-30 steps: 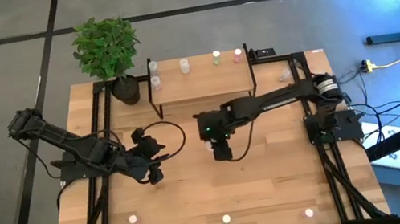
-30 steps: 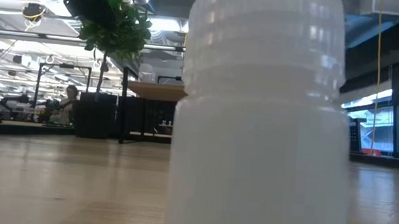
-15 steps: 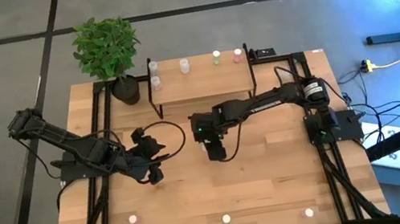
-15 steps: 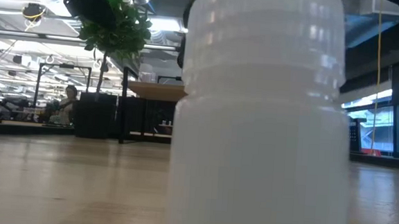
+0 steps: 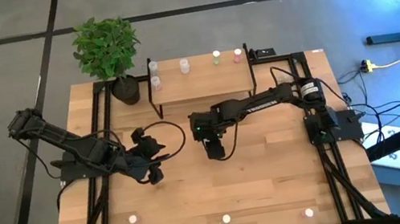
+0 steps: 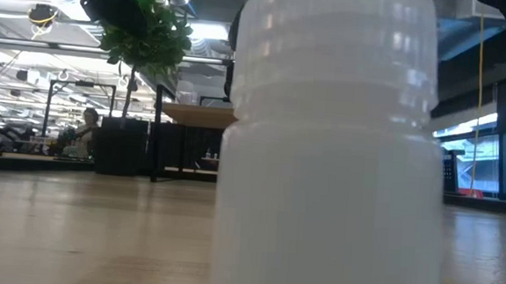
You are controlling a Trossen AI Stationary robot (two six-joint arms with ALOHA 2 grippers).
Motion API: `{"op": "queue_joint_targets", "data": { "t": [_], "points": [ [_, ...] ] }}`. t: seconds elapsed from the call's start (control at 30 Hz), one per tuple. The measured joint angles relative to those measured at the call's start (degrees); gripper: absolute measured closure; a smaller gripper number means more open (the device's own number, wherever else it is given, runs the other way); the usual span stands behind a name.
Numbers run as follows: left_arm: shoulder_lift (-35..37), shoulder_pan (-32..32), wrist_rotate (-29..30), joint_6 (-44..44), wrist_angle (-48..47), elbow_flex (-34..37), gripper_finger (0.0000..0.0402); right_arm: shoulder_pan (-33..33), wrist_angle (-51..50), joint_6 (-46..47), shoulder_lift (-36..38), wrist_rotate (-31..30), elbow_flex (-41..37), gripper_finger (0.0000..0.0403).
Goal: Pick and place medicine bottles onto shelf by color
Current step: Put the top white pill bottle on the shelf aligned with the other white pill bottle
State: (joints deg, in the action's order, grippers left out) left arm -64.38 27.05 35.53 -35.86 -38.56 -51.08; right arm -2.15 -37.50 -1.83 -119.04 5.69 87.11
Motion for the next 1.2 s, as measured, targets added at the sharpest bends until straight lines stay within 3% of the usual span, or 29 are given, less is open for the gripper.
{"op": "queue_joint_targets", "data": {
  "t": [0.37, 0.87, 1.2],
  "points": [
    [0.00, 0.00, 0.00, 0.00, 0.01, 0.01, 0.0266, 0.00, 0.19, 0.11, 0.04, 0.00, -0.07, 0.0238],
    [0.00, 0.00, 0.00, 0.00, 0.01, 0.00, 0.0266, 0.00, 0.27, 0.07, -0.28, -0.15, -0.32, 0.0150],
    [0.00, 0.00, 0.00, 0.00, 0.01, 0.01, 0.0266, 0.00, -2.08, 1.81, -0.23, 0.16, -0.28, 0.0142]
  ]
}}
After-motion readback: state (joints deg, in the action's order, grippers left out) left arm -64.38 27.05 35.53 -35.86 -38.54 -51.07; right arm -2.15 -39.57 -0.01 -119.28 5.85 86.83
